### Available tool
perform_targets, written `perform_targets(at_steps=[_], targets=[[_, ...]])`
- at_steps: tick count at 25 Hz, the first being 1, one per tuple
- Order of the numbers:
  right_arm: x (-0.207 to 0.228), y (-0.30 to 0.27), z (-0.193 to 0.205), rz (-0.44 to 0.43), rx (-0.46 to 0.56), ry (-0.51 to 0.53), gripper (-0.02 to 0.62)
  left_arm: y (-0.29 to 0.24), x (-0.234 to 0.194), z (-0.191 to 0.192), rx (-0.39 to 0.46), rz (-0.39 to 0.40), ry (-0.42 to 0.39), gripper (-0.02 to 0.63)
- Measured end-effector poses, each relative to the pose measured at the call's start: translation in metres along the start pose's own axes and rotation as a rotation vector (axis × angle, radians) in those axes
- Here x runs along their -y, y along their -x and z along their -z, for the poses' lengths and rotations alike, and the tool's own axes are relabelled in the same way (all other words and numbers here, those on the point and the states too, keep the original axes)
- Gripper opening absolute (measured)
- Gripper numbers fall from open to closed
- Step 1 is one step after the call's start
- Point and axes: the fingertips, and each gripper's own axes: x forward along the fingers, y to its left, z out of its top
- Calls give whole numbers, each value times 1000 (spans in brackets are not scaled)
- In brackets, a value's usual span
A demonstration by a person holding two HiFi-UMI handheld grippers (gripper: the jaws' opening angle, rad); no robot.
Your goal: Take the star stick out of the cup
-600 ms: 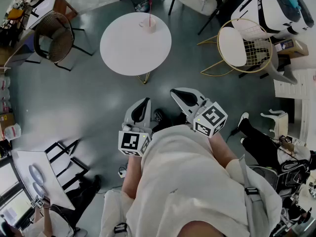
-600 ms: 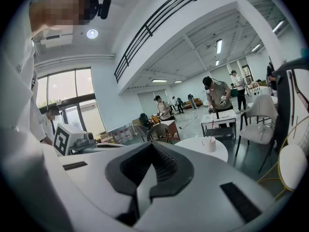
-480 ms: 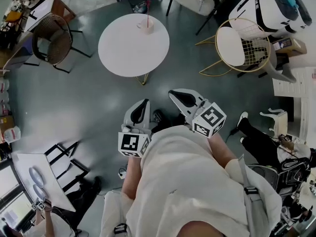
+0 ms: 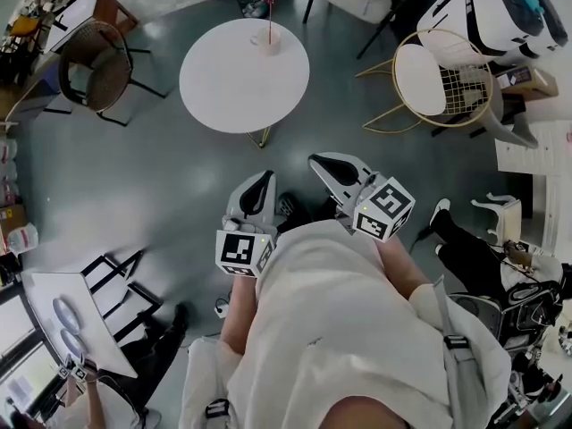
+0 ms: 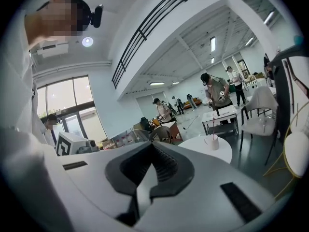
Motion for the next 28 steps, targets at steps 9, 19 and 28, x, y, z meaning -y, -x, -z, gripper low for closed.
perform_targets(at_steps=[9,19,28], targets=[[16,7,-3,84,30,-19,6,-2,0,1,-13,29,-3,11],[44,27,1,134,24,-40,6,-23,2,4,-46,30,-15,10],[91,20,-24,84,10,-40,6,-62,14,-11,-27,-45,27,9]])
